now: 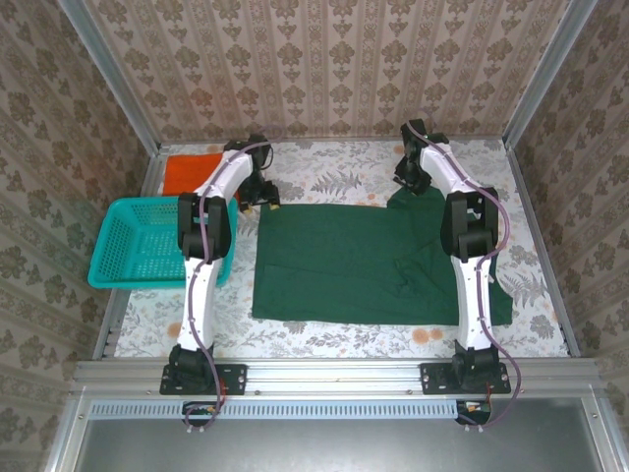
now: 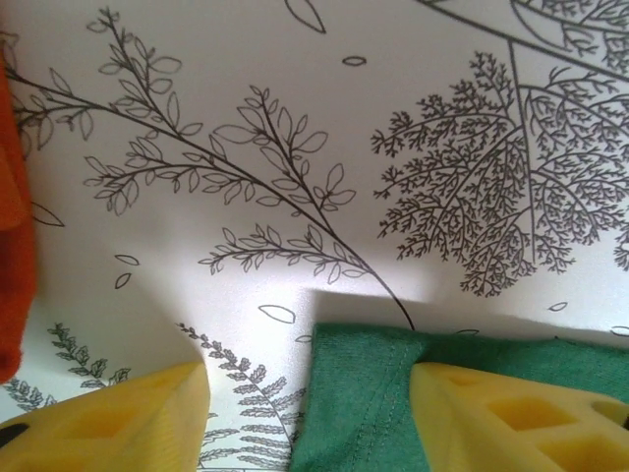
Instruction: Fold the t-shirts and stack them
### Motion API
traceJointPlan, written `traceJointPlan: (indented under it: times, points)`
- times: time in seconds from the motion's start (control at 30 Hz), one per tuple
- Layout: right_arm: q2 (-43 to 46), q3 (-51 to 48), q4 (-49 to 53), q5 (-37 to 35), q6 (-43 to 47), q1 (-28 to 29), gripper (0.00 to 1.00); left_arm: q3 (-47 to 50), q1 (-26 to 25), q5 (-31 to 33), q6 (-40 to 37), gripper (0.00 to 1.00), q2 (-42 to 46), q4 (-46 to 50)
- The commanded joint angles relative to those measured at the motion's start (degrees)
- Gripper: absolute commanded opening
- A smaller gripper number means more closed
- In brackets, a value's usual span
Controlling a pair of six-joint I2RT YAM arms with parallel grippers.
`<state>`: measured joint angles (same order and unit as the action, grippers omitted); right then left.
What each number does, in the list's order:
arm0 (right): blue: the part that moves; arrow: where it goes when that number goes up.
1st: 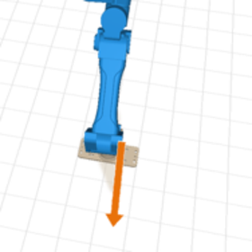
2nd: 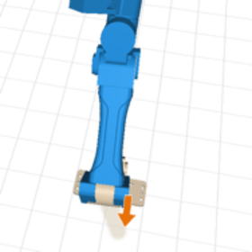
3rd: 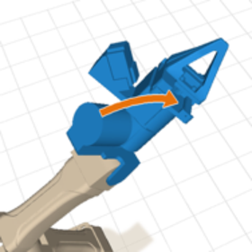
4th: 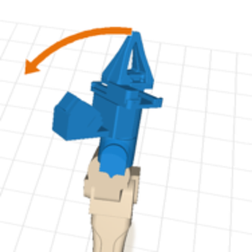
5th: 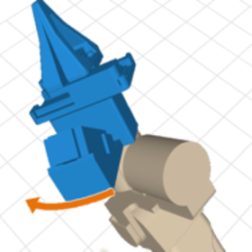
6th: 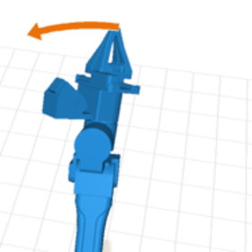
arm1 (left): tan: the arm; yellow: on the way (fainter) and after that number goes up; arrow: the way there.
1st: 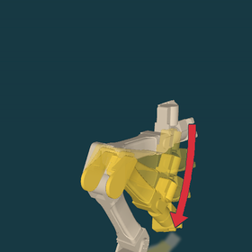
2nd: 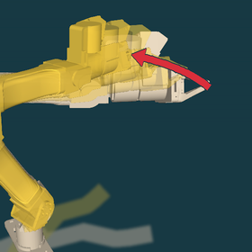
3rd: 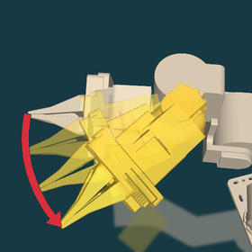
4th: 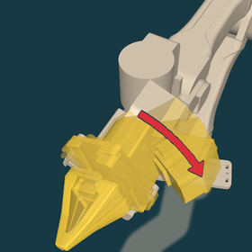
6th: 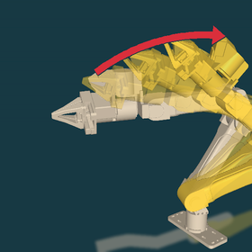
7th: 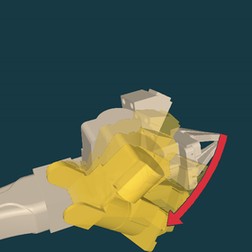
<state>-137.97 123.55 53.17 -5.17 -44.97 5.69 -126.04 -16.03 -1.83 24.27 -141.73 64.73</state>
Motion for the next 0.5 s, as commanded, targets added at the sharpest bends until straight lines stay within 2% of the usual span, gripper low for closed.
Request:
traceJointPlan:
  times: [0.0, 0.17, 0.3, 0.47]
  points:
    - [-2.8, 3.4, 3.4, 0.1, 0.8, 0.2, 0.39, -0.7, -0.1, -1.1, -0.9, 0.61, -2.3, 1.1]
    - [-5.3, 7.2, 5.9, -0.5, 1.6, 0.2, 0.35, -2.1, 0.0, -1.8, -1.0, 0.55, -3.2, 1.1]
    - [-6.3, 9.1, 7.6, -1.1, 2.2, 0.2, 0.32, -2.1, -0.2, -2.5, -0.7, 0.54, -3.4, 0.9]
    - [-6.3, 9.2, 8.0, -1.9, 2.8, 0.2, 0.24, -1.9, -0.5, -2.6, -0.7, 0.53, -3.4, 0.8]
